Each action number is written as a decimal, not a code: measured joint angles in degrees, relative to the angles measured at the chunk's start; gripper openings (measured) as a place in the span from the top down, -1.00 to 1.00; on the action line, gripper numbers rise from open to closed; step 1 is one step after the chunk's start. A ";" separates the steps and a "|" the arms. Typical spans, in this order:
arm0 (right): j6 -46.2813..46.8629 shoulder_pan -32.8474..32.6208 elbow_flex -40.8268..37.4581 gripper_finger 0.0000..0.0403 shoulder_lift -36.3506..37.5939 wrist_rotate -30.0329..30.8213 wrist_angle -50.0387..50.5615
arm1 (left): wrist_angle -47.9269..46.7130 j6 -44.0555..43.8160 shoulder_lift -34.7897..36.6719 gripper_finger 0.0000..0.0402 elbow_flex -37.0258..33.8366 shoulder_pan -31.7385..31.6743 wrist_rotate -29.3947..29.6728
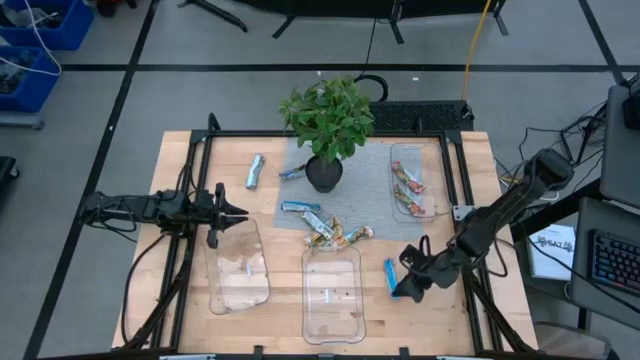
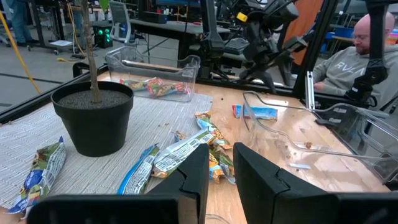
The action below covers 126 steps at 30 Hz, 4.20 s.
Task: Pick and place Granola Bars by type
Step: Put the red granola bar into the right transparent bin
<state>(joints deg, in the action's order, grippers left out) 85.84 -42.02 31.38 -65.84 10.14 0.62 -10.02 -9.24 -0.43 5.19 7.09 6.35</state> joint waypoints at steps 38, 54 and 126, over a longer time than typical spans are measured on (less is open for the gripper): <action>-7.69 6.60 0.00 0.16 -4.85 4.57 10.58 | 0.03 0.00 0.01 0.62 0.00 -0.01 0.01; -7.67 6.80 0.00 0.16 -8.25 3.07 6.44 | 0.07 0.00 0.02 0.62 0.00 -0.02 0.00; -49.34 7.58 -1.53 1.00 13.07 18.44 -8.94 | 0.02 0.00 0.02 0.62 0.00 -0.02 0.02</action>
<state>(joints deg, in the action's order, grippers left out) 36.50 -34.44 29.85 -52.77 28.59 -8.32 -10.00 -9.23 -0.40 5.19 7.07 6.37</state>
